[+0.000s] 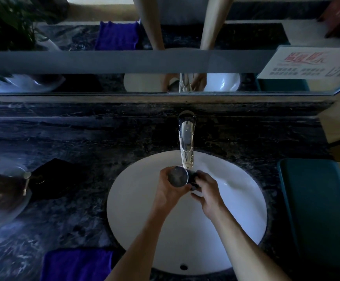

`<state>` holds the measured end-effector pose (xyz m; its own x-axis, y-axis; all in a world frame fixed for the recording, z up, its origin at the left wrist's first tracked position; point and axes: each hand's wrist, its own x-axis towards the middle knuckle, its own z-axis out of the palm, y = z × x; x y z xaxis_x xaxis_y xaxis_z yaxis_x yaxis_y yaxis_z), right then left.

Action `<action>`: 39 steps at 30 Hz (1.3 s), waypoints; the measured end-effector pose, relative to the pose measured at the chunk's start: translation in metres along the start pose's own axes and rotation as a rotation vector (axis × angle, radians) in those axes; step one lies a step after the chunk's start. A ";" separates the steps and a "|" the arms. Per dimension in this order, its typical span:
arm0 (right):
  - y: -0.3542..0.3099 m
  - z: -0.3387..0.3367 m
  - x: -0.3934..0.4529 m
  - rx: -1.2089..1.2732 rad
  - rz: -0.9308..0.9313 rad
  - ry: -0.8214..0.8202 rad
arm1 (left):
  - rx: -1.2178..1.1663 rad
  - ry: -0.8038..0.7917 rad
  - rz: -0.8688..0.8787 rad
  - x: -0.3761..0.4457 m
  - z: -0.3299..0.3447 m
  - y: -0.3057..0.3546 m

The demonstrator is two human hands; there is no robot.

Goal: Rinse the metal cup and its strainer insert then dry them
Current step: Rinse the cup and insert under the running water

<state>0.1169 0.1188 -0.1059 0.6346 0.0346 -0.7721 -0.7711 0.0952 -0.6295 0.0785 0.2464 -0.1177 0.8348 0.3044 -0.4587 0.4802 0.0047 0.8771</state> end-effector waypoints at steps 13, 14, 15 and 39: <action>-0.009 -0.003 -0.008 0.036 -0.138 -0.131 | -0.659 -0.130 -0.278 -0.002 -0.014 0.001; -0.009 -0.002 -0.009 0.006 -0.149 -0.132 | -0.657 -0.127 -0.297 -0.002 -0.014 0.000; -0.009 -0.003 -0.010 -0.032 -0.161 -0.129 | -0.647 -0.120 -0.316 -0.001 -0.014 -0.001; 0.004 -0.029 -0.022 -0.297 -0.378 -0.104 | -0.578 -0.092 -0.584 -0.001 0.000 -0.004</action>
<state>0.0981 0.0897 -0.0943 0.8631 0.1534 -0.4812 -0.4573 -0.1671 -0.8735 0.0758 0.2457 -0.1207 0.5244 0.0220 -0.8512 0.6502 0.6351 0.4169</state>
